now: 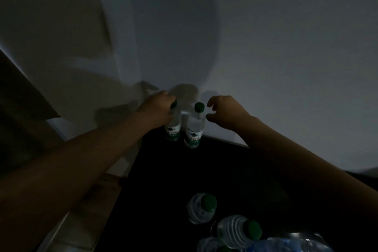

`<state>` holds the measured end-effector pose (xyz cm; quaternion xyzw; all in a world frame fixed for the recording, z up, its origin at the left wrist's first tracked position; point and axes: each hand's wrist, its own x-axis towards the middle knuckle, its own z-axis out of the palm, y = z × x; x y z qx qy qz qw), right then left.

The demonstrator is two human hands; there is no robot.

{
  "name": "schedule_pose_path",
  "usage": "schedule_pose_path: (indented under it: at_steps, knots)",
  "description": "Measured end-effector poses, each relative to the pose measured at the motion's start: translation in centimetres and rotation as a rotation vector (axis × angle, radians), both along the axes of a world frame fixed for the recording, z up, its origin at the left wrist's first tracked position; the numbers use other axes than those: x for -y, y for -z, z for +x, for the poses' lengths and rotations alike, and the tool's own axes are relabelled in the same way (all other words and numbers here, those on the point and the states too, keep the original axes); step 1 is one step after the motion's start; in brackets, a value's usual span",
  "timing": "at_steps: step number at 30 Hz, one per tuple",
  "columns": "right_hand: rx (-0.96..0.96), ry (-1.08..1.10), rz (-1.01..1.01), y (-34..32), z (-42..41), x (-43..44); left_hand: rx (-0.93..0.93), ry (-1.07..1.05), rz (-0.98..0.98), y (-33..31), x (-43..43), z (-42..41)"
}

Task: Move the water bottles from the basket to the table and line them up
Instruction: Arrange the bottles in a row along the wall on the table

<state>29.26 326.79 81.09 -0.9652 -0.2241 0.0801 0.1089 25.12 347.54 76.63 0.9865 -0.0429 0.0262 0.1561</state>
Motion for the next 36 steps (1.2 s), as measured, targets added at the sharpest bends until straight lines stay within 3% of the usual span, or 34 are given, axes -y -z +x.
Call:
schedule_pose_path:
  at_steps: [14,36]
  knots:
    - [-0.079,0.015,-0.063,3.3,4.4,-4.1,0.013,0.116,0.0,1.6,-0.9,3.3]
    - [-0.065,0.006,0.075,4.8,5.0,-4.3,0.054,0.157,0.007,2.4,-1.0,3.4]
